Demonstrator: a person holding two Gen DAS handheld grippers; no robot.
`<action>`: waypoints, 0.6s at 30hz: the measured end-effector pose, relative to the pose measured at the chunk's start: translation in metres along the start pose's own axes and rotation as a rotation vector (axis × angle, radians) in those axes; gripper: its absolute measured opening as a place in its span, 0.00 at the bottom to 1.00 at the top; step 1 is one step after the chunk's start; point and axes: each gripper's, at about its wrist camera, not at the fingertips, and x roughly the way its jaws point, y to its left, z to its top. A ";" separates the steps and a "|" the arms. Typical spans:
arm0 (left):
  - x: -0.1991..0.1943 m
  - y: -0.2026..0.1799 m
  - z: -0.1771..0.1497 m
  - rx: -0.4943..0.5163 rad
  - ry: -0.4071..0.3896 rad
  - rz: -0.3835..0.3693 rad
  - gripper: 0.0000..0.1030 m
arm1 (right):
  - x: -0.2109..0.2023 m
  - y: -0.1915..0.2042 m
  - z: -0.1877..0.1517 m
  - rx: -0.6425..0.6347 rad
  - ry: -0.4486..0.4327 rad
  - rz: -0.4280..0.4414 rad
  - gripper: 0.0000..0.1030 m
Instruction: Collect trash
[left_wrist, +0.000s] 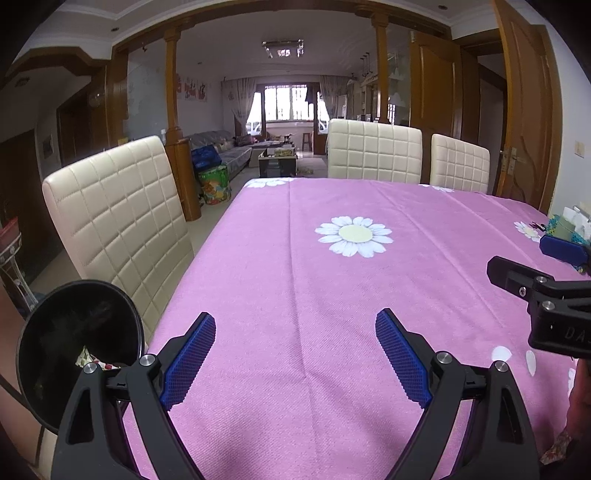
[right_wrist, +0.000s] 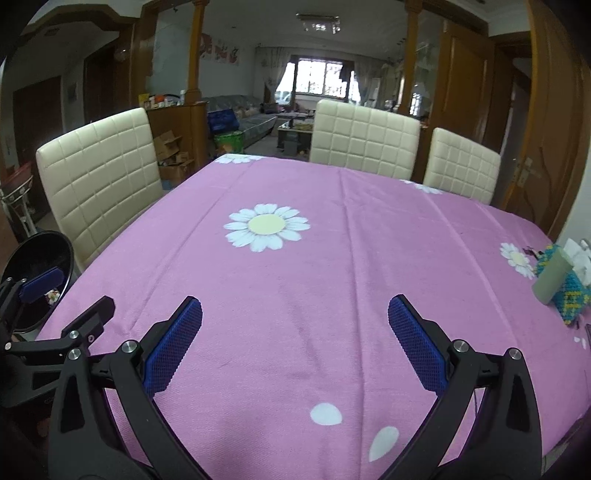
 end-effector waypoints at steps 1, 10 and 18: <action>-0.001 -0.001 0.000 0.002 -0.005 0.001 0.84 | 0.000 -0.001 0.000 0.001 0.003 0.002 0.96; -0.003 -0.006 0.003 0.009 -0.016 -0.009 0.84 | 0.001 -0.008 -0.001 0.018 0.019 0.000 0.96; -0.005 -0.011 0.005 0.024 -0.023 -0.019 0.84 | -0.003 -0.012 -0.002 0.027 0.007 -0.012 0.96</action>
